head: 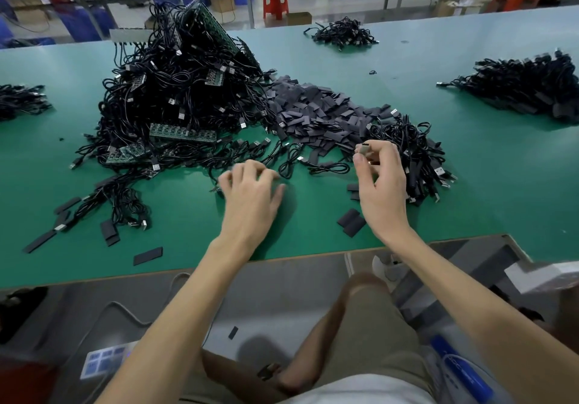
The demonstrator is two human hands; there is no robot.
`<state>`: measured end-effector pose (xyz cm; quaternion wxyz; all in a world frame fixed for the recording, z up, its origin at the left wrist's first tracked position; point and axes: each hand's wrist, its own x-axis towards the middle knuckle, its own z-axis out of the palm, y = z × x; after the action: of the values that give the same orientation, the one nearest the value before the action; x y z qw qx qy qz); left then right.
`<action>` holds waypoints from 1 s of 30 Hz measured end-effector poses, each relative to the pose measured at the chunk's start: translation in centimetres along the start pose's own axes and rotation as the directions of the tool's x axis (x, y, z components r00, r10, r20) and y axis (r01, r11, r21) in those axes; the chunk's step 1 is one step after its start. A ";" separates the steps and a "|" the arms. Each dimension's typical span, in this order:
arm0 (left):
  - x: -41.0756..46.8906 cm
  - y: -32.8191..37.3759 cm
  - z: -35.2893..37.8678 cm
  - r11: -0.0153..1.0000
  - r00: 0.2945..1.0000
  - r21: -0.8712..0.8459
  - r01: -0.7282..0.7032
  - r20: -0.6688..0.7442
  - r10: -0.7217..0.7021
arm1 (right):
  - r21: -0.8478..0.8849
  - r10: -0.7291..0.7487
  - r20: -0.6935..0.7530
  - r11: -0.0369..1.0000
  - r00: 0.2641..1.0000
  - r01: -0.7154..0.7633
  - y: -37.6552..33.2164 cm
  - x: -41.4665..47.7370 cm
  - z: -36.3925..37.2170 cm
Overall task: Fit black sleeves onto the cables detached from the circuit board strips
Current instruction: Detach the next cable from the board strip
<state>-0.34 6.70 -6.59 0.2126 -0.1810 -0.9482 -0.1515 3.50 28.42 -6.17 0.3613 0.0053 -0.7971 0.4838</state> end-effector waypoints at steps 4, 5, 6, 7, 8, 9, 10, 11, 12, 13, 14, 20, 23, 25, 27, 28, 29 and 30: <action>-0.1 4.1 0.6 0.950 0.941 -0.261 -0.171 0.242 0.236 | 0.018 0.056 0.024 0.998 0.998 -0.057 0.2 0.0 -0.2; -0.1 4.9 0.8 0.938 0.916 -0.292 -0.187 0.294 0.274 | 0.004 0.047 0.027 0.999 0.999 -0.047 0.2 0.0 -0.2; 0.0 5.6 1.0 0.933 0.898 -0.306 -0.190 0.329 0.291 | -0.008 0.033 0.032 0.999 0.999 -0.033 0.2 -0.1 -0.2; 0.1 6.1 1.1 0.933 0.891 -0.309 -0.183 0.349 0.290 | -0.019 0.023 0.042 1.000 0.999 -0.022 0.1 -0.2 -0.2; 0.3 6.5 1.2 0.934 0.891 -0.316 -0.169 0.357 0.282 | -0.026 0.018 0.056 1.000 0.998 -0.017 0.1 -0.2 -0.2; 0.4 6.6 1.1 0.931 0.892 -0.332 -0.153 0.359 0.275 | -0.032 0.021 0.071 0.999 0.997 -0.019 0.1 -0.2 -0.1; 0.5 6.7 1.1 0.925 0.893 -0.351 -0.143 0.358 0.274 | -0.035 0.029 0.086 0.999 0.996 -0.026 0.1 -0.2 -0.1; 0.6 6.8 1.0 0.920 0.892 -0.366 -0.140 0.357 0.278 | -0.038 0.034 0.099 0.999 0.994 -0.030 0.2 -0.3 0.0; 0.8 6.8 1.0 0.917 0.890 -0.374 -0.138 0.360 0.280 | -0.039 0.034 0.109 0.999 0.993 -0.030 0.2 -0.3 0.0; 0.9 6.8 0.9 0.917 0.888 -0.378 -0.130 0.367 0.277 | -0.040 0.031 0.116 0.999 0.993 -0.026 0.1 -0.3 0.0; 0.9 6.9 0.8 0.917 0.887 -0.381 -0.117 0.375 0.269 | -0.044 0.027 0.122 0.999 0.992 -0.022 0.1 -0.3 0.1; 0.2 5.1 0.9 0.731 0.955 -0.663 0.160 0.291 0.054 | -0.087 -0.026 0.194 0.995 0.981 0.044 -0.3 -0.4 -0.1; 0.2 3.1 0.5 0.520 0.963 -0.815 0.255 0.261 -0.063 | -0.126 -0.050 0.299 0.988 0.953 0.091 -0.6 -0.5 0.1; 0.2 2.2 0.2 0.422 0.964 -0.866 0.266 0.251 -0.092 | -0.173 -0.045 0.390 0.977 0.920 0.121 -0.6 -0.8 0.4; 0.1 1.9 0.2 0.400 0.967 -0.881 0.254 0.236 -0.094 | -0.238 -0.040 0.459 0.957 0.888 0.166 -0.6 -1.0 0.6; 0.0 1.9 0.3 0.416 0.970 -0.876 0.243 0.227 -0.087 | -0.259 -0.038 0.477 0.949 0.878 0.182 -0.6 -1.1 0.6; -0.1 2.1 0.4 0.448 0.973 -0.864 0.230 0.215 -0.084 | -0.270 -0.036 0.488 0.944 0.872 0.189 -0.6 -1.2 0.6; -0.2 2.3 0.5 0.496 0.977 -0.842 0.212 0.196 -0.085 | -0.273 -0.036 0.494 0.942 0.868 0.194 -0.7 -1.2 0.6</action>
<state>0.59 8.83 -6.63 0.0201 -0.1892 -0.7720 -0.6064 4.31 27.19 -6.53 0.1760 0.1165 -0.9265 0.3116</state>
